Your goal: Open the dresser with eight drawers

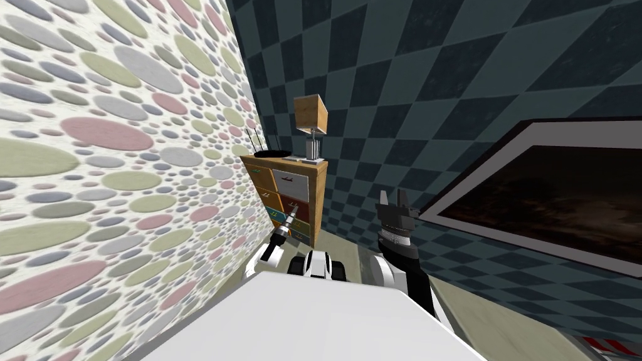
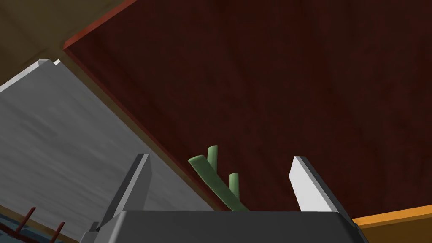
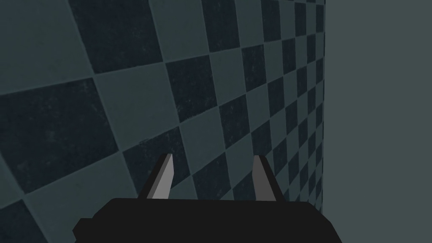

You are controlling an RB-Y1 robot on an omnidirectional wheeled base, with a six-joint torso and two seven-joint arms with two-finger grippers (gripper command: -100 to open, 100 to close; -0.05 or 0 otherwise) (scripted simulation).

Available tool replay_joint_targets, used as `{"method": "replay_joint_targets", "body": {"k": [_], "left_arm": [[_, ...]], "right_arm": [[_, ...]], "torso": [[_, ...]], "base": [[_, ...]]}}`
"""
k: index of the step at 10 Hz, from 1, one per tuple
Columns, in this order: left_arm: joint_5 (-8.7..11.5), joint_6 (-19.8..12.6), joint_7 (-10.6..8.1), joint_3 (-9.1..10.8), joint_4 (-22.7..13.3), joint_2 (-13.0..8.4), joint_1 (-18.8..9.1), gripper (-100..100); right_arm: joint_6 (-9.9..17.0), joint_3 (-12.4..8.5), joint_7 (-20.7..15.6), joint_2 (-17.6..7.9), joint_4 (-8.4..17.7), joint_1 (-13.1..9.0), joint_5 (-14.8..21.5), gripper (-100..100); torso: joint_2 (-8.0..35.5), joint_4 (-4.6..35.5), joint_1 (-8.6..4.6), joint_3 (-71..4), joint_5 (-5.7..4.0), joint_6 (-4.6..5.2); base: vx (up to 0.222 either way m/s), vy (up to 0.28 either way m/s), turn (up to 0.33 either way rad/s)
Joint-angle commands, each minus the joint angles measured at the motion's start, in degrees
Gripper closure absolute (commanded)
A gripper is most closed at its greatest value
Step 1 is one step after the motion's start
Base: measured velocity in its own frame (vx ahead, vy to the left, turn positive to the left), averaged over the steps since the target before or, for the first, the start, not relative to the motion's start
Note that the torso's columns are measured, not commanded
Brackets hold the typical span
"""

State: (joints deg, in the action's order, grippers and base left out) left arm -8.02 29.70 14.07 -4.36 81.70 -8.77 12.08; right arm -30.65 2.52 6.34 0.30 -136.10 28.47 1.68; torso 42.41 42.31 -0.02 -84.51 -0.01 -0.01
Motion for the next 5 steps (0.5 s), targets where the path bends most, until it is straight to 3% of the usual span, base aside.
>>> {"method": "replay_joint_targets", "body": {"k": [1,2,3,5], "left_arm": [[0.0,-0.8,-0.1,0.05,0.7,-0.1,-0.3,-100],[0.0,-1.1,-0.13,0.05,0.8,-0.1,-0.3,100],[-0.4,1.8,-3.0,1.18,-2.1,-3.0,-1.6,100],[-0.4,3.6,-3.22,1.18,-4.4,-3.2,-1.6,100]], "right_arm": [[0.0,0.0,0.0,0.0,0.0,0.0,0.0,0],[0.0,0.0,0.0,0.0,0.0,0.0,0.0,0],[0.0,0.0,0.0,0.0,0.0,0.0,0.0,0],[0.0,0.0,0.0,0.0,0.0,0.0,0.0,0]], "torso": [[-0.1,0.0,-0.07,0.0,-0.02,0.02],[-0.1,0.0,-0.01,0.0,-0.01,0.0],[0.0,0.0,0.04,0.0,0.01,0.0],[-0.5,-0.3,0.15,-0.3,0.08,-0.04]], "base": [[0.035,-0.01,-0.005],[0.006,-0.002,0.001],[0.013,-0.124,0.051],[0.006,-0.09,0.056]]}}
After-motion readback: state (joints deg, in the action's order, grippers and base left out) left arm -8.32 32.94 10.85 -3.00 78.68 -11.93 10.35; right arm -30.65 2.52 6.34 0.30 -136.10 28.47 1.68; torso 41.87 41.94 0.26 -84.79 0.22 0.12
